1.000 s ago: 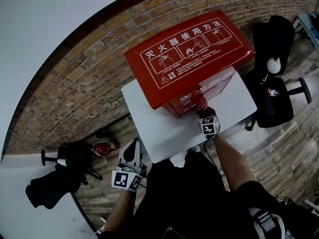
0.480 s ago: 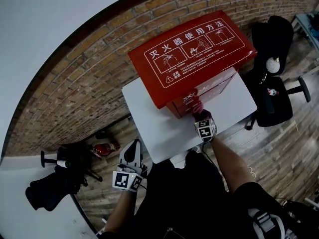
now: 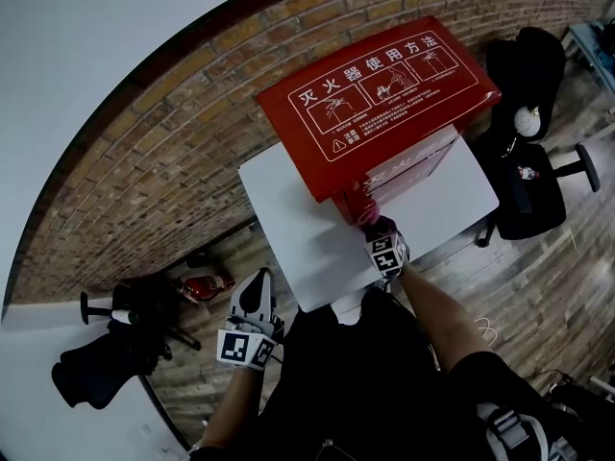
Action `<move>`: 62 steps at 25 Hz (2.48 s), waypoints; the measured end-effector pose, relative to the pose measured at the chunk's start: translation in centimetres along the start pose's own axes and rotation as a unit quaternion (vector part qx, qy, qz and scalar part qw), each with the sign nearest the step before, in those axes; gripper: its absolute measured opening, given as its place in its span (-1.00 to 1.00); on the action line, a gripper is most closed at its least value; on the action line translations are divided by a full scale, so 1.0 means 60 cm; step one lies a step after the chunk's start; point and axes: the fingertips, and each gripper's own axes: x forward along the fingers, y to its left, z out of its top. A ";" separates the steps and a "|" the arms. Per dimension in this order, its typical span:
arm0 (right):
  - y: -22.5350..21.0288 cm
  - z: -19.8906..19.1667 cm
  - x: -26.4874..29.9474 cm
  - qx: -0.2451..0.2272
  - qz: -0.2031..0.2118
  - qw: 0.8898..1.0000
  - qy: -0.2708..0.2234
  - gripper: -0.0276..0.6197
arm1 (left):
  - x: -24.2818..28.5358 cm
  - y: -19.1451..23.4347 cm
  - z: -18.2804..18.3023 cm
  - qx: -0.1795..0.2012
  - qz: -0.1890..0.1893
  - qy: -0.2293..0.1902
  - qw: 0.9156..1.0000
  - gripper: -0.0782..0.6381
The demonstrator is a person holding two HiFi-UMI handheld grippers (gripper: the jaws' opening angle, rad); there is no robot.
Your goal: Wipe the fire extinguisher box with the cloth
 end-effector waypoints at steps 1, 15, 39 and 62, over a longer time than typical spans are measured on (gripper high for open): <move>0.009 0.001 0.001 -0.004 0.003 1.000 0.001 -0.70 | -0.003 0.002 0.000 -0.001 0.000 0.001 1.000 -0.65; 0.085 0.000 0.011 -0.016 0.023 1.000 0.011 -0.70 | -0.041 0.041 -0.010 -0.024 0.004 0.012 1.000 -0.64; 0.113 0.249 -0.362 0.078 -0.155 0.964 -0.200 -0.70 | 0.063 0.032 0.055 -0.010 -0.230 0.002 0.973 -0.65; 0.201 0.387 -0.525 0.093 -0.217 0.933 -0.271 -0.70 | 0.032 -0.083 0.141 0.085 -0.374 -0.066 0.921 -0.65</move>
